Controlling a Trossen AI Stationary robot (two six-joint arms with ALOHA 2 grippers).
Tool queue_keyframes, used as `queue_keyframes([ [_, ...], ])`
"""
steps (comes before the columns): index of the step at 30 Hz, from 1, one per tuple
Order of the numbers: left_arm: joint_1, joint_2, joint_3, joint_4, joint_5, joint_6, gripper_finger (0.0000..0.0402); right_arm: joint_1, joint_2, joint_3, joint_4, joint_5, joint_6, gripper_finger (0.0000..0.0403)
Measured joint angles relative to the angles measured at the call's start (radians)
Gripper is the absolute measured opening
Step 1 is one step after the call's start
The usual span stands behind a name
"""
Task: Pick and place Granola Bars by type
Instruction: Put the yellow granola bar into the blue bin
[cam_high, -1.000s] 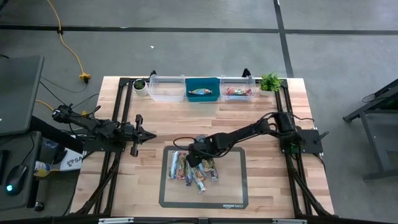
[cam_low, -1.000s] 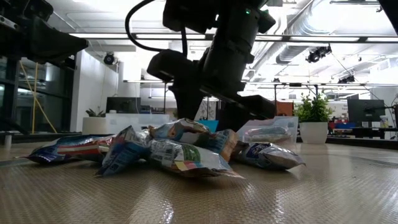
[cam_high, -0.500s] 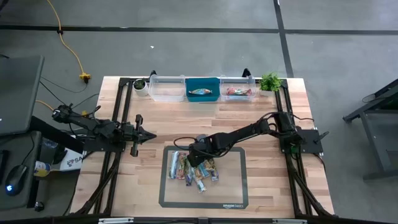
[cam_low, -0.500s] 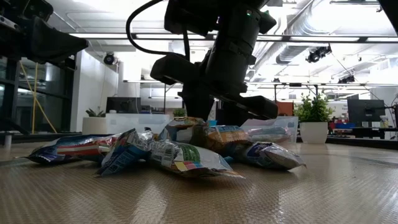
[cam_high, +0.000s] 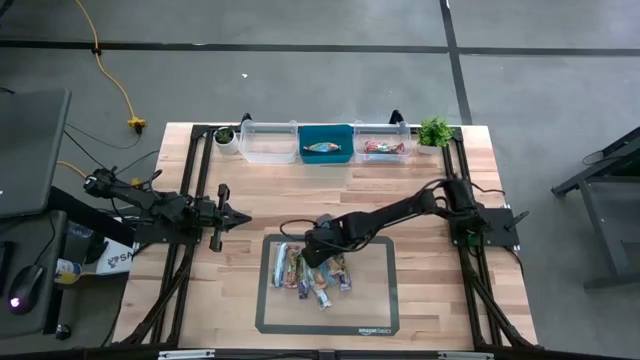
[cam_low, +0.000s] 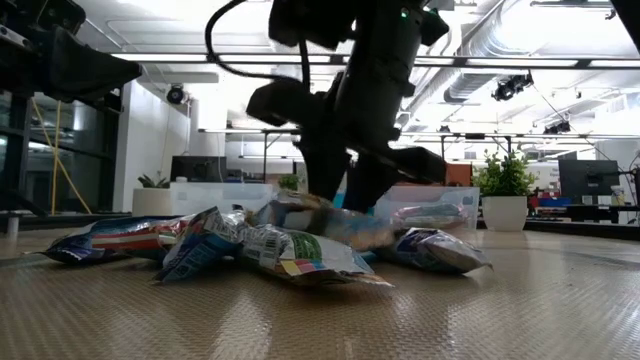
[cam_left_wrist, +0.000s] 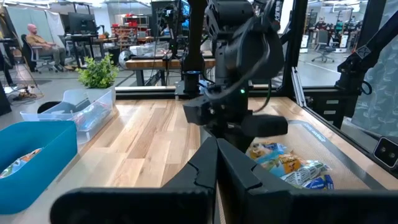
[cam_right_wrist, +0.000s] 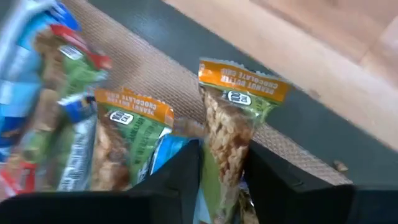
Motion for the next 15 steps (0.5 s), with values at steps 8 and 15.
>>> queue_keyframes([
  [8,0.000,0.000,0.000,0.000,0.000,0.000,0.0001,-0.005,-0.024,0.002,0.004,0.017,-0.042,0.0080],
  [15,0.000,0.000,0.000,0.000,0.000,0.000,0.0001,-0.012,-0.025,0.002,0.009,0.011,-0.059,0.0057],
])
